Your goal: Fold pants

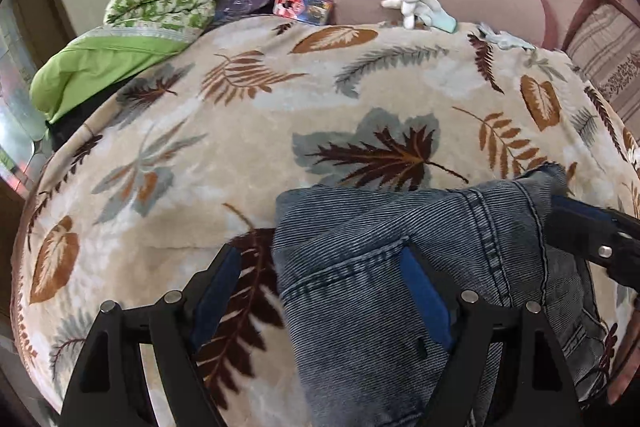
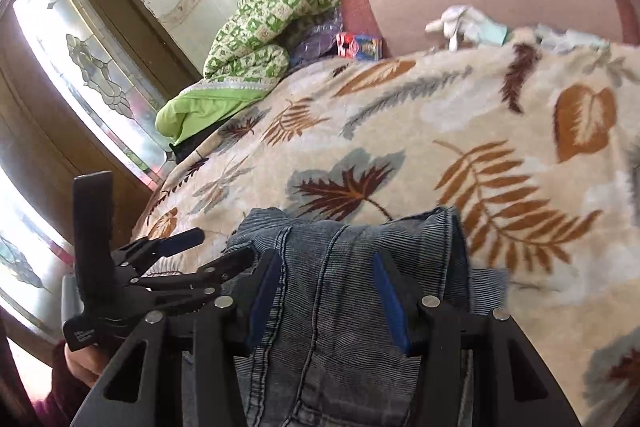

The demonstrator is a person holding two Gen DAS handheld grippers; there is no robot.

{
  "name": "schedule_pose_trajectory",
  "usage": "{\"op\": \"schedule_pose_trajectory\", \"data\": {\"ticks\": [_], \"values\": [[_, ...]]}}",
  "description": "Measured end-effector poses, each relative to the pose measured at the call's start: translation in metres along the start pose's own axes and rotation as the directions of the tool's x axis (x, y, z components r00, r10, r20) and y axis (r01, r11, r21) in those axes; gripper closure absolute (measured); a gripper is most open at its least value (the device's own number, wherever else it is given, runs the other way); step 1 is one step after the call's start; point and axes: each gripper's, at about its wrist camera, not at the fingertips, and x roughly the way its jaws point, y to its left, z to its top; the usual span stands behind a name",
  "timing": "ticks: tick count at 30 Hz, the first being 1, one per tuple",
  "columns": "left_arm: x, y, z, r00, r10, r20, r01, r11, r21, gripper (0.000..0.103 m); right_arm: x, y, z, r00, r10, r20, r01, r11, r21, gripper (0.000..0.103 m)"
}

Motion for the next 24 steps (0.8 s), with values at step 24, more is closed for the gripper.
{"op": "schedule_pose_trajectory", "data": {"ticks": [24], "values": [[-0.037, -0.018, -0.035, 0.979, 0.096, 0.181, -0.106, 0.993, 0.050, 0.005, -0.029, -0.008, -0.040, 0.993, -0.098, 0.058, 0.098, 0.995, 0.009, 0.051]]}}
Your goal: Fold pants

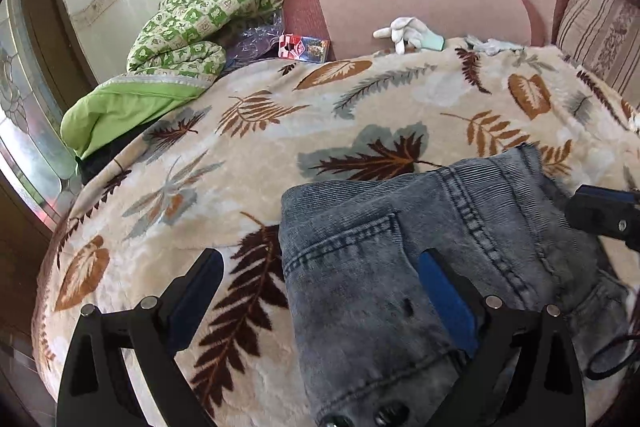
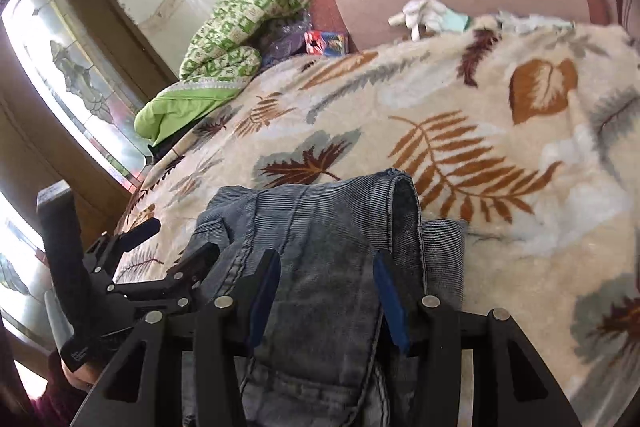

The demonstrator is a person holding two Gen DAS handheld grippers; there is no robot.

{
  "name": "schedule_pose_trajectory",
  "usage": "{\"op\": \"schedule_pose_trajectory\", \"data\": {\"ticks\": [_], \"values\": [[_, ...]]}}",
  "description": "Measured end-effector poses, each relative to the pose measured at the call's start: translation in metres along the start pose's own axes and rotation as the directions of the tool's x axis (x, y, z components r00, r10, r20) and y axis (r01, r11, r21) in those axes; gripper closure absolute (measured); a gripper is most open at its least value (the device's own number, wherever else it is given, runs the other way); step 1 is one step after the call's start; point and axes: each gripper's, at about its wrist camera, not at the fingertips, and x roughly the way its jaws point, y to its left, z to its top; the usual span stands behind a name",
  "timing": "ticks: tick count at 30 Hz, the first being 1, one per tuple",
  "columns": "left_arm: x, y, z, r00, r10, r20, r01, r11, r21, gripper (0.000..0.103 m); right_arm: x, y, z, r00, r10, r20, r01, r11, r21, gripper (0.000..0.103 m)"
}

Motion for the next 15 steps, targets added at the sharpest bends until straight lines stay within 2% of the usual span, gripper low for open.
{"op": "schedule_pose_trajectory", "data": {"ticks": [3, 5, 9, 15], "values": [[-0.010, 0.001, -0.006, 1.000, -0.001, 0.010, 0.002, 1.000, -0.016, 0.005, -0.017, 0.008, -0.011, 0.999, -0.037, 0.037, 0.038, 0.998, -0.040, 0.051], [-0.013, 0.000, -0.011, 1.000, -0.004, 0.003, 0.004, 1.000, -0.024, 0.005, -0.023, 0.009, -0.020, 0.998, -0.060, 0.032, 0.061, 0.997, -0.044, 0.051], [-0.012, -0.003, -0.018, 1.000, -0.010, -0.014, 0.010, 1.000, -0.030, 0.005, -0.021, 0.005, -0.029, 0.998, -0.068, -0.018, 0.067, 0.997, -0.029, 0.051], [-0.005, -0.005, -0.020, 0.999, -0.011, -0.038, 0.010, 1.000, -0.027, 0.005, 0.001, -0.016, -0.035, 0.990, -0.033, -0.137, 0.043, 0.996, 0.075, 0.051]]}}
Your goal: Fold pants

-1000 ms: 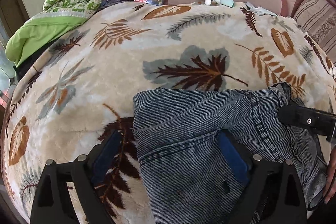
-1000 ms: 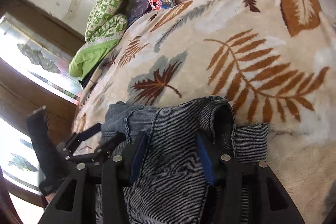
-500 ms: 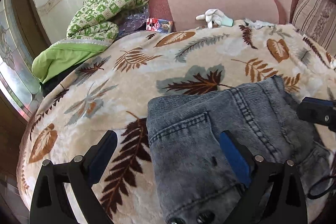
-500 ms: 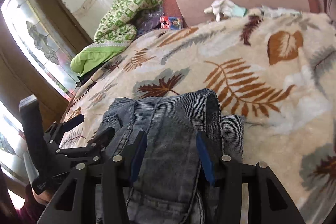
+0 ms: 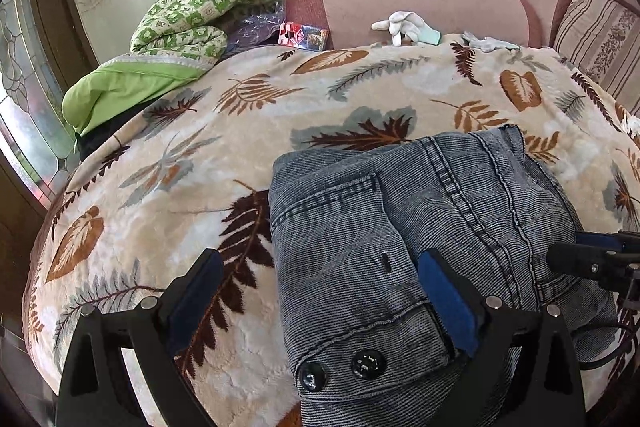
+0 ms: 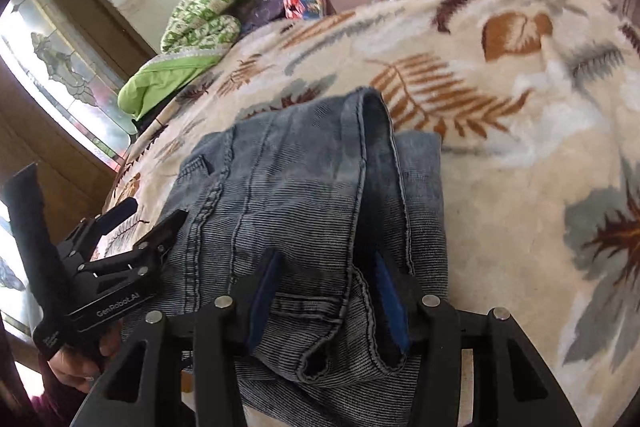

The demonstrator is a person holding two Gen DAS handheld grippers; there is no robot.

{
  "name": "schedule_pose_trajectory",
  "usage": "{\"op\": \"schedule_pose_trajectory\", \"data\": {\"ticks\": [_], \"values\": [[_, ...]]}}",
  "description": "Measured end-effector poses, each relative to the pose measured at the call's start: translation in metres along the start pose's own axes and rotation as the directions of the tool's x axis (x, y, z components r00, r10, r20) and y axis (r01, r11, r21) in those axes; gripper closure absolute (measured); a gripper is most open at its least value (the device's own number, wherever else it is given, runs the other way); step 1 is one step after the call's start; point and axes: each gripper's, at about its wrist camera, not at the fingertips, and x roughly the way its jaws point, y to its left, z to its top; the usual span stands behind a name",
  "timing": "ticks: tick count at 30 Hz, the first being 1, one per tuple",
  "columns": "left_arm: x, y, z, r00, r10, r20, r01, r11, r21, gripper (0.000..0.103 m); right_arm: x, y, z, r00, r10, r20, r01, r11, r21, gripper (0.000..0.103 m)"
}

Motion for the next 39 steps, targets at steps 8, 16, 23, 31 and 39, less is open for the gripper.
{"op": "schedule_pose_trajectory", "data": {"ticks": [8, 16, 23, 31, 39], "values": [[0.011, 0.004, -0.006, 0.998, -0.021, -0.058, 0.019, 0.999, -0.034, 0.002, 0.002, -0.004, 0.000, 1.000, 0.011, -0.015, -0.011, 1.000, 0.016, 0.050], [0.013, 0.015, -0.015, 0.994, -0.087, -0.074, 0.077, 0.988, -0.133, 0.001, 0.004, -0.004, 0.001, 1.000, 0.013, -0.022, -0.013, 1.000, 0.018, 0.048], [0.010, 0.024, -0.020, 0.985, -0.128, -0.114, 0.099, 0.969, -0.228, 0.001, 0.005, -0.001, 0.001, 1.000, 0.011, -0.024, -0.010, 1.000, 0.009, 0.046], [-0.018, 0.018, -0.016, 1.000, -0.027, -0.013, 0.025, 0.997, -0.077, 0.001, 0.006, 0.000, 0.001, 1.000, 0.012, -0.025, -0.012, 1.000, 0.003, 0.044], [0.001, 0.010, -0.029, 0.997, -0.071, -0.035, 0.069, 0.996, -0.062, 0.000, 0.007, 0.001, 0.001, 1.000, 0.010, -0.028, -0.010, 1.000, -0.003, 0.041]]}}
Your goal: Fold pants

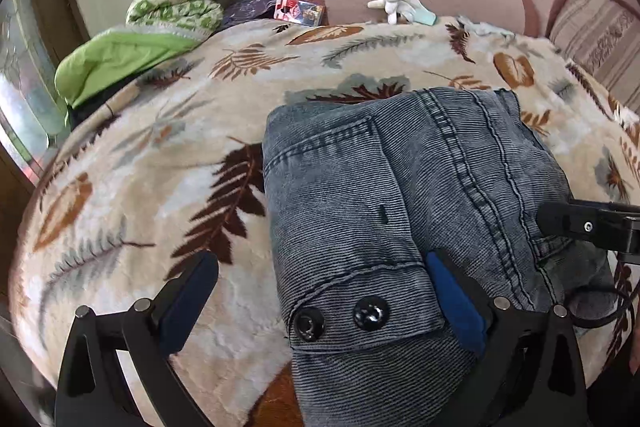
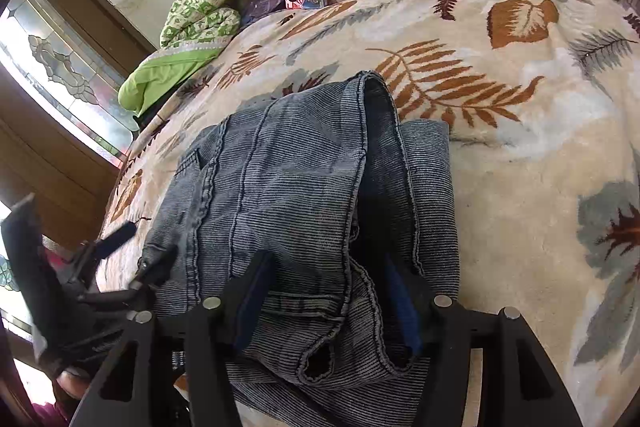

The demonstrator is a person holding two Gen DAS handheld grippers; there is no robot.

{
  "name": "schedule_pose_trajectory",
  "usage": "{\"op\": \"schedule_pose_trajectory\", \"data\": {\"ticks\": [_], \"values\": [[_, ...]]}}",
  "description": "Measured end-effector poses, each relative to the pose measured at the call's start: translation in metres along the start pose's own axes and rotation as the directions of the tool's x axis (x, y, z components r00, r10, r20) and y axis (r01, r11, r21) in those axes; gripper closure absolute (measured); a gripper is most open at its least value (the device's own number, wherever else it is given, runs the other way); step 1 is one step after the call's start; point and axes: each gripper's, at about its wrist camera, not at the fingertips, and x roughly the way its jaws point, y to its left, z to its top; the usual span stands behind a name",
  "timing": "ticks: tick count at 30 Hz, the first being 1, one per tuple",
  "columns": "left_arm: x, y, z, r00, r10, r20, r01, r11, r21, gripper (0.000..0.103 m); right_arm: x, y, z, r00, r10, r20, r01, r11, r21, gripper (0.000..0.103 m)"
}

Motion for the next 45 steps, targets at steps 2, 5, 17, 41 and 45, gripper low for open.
{"op": "schedule_pose_trajectory", "data": {"ticks": [2, 5, 17, 41, 45], "values": [[0.007, 0.010, 0.000, 0.997, -0.068, -0.031, 0.066, 0.996, -0.060, 0.000, 0.001, 0.002, 0.000, 1.000, -0.007, 0.000, 0.007, 1.000, -0.007, 0.040], [0.019, 0.023, 0.002, 0.981, -0.163, -0.100, 0.147, 0.977, -0.156, 0.000, 0.002, 0.003, 0.000, 1.000, -0.014, 0.000, 0.014, 1.000, -0.018, 0.040], [-0.040, 0.043, 0.017, 0.976, -0.127, 0.178, 0.161, 0.968, -0.191, 0.000, -0.001, 0.006, -0.004, 1.000, -0.024, 0.015, 0.024, 0.999, -0.031, 0.039], [0.006, 0.034, 0.008, 0.998, 0.020, -0.067, -0.027, 0.993, -0.112, 0.000, -0.001, 0.006, -0.002, 1.000, -0.020, 0.006, 0.020, 1.000, -0.020, 0.039], [-0.012, 0.044, 0.014, 0.999, 0.041, 0.016, -0.038, 0.988, -0.150, 0.000, -0.007, 0.005, -0.001, 1.000, -0.005, 0.020, 0.006, 1.000, -0.011, 0.039]]}}
